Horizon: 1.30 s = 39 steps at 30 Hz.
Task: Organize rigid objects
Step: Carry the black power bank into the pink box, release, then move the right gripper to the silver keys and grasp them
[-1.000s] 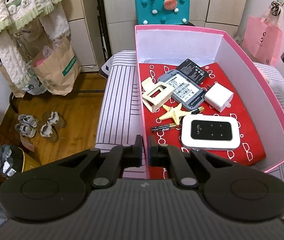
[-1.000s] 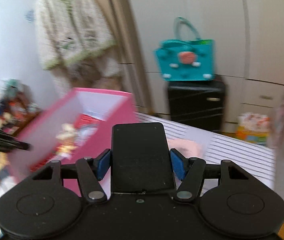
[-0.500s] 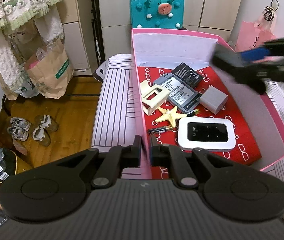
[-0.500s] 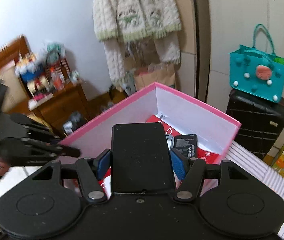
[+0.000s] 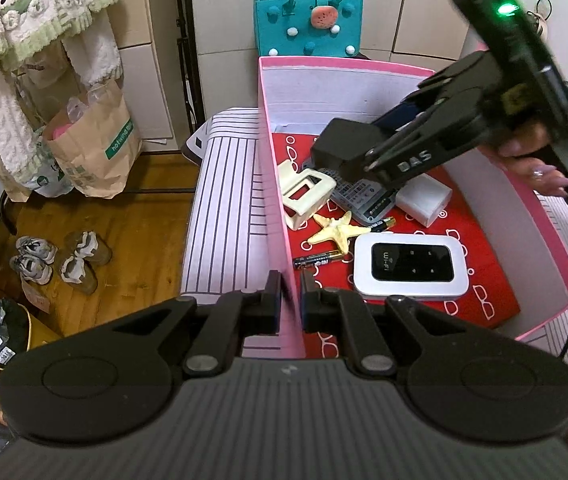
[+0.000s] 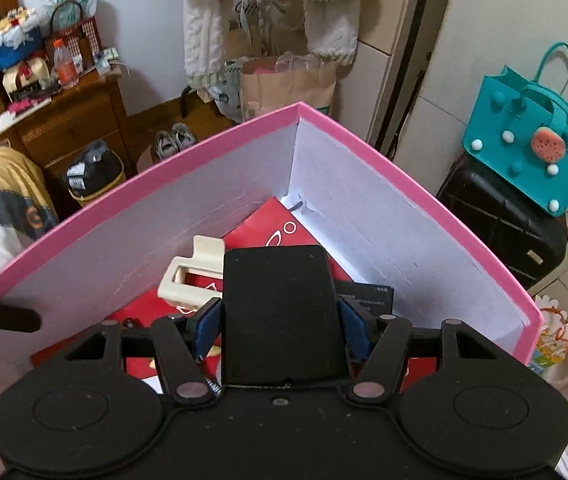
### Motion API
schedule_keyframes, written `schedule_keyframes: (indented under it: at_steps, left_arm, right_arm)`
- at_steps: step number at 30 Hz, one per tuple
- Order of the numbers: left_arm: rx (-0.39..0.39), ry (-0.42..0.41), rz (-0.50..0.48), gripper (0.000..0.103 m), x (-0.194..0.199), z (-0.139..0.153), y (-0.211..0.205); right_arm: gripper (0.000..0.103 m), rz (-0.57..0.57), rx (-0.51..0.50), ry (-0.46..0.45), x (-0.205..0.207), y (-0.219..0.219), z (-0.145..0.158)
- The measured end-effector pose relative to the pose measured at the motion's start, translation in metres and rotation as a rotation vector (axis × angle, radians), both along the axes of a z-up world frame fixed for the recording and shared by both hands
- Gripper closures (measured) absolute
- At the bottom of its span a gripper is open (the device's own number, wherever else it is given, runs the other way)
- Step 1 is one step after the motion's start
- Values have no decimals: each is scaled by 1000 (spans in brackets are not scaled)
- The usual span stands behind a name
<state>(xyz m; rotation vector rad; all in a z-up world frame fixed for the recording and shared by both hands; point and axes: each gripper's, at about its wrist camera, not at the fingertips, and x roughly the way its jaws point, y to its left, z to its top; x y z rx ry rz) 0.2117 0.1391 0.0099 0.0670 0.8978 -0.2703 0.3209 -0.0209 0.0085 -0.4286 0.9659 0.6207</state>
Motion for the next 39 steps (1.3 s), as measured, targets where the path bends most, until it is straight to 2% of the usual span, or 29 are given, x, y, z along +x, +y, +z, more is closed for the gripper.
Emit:
schedule_keyframes:
  at_steps: [2, 8, 11, 15, 17, 20, 21, 26, 30, 34, 39]
  left_arm:
    - [0, -1, 4, 95, 0, 0, 0]
    - [3, 4, 11, 95, -1, 0, -2]
    - [-1, 5, 9, 95, 0, 1, -1]
    - [15, -3, -2, 95, -1, 1, -3]
    - [11, 1, 2, 95, -1, 1, -2]
    - [5, 6, 15, 95, 0, 1, -3]
    - [8, 6, 20, 95, 0, 1, -3]
    - [61, 9, 23, 95, -1, 2, -12]
    - [63, 13, 28, 95, 0, 3, -12]
    - [60, 21, 37, 95, 0, 3, -12]
    - [62, 21, 49, 95, -1, 3, -13]
  right_arm:
    - [35, 1, -45, -13, 5, 3, -5]
    - [35, 10, -3, -34, 3, 1, 3]
    - [35, -3, 73, -46, -6, -13, 14]
    - [32, 14, 305, 5, -25, -50, 35]
    - [32, 3, 379, -10, -39, -69, 46]
    - [31, 1, 388, -63, -61, -93, 60]
    - [27, -7, 386, -77, -68, -100, 63]
    - [25, -67, 397, -114, -97, -138, 72]
    - [24, -139, 493, -111, -123, -179, 59]
    - [24, -224, 491, -113, -144, -204, 29]
    - [25, -299, 434, -117, -155, -215, -13]
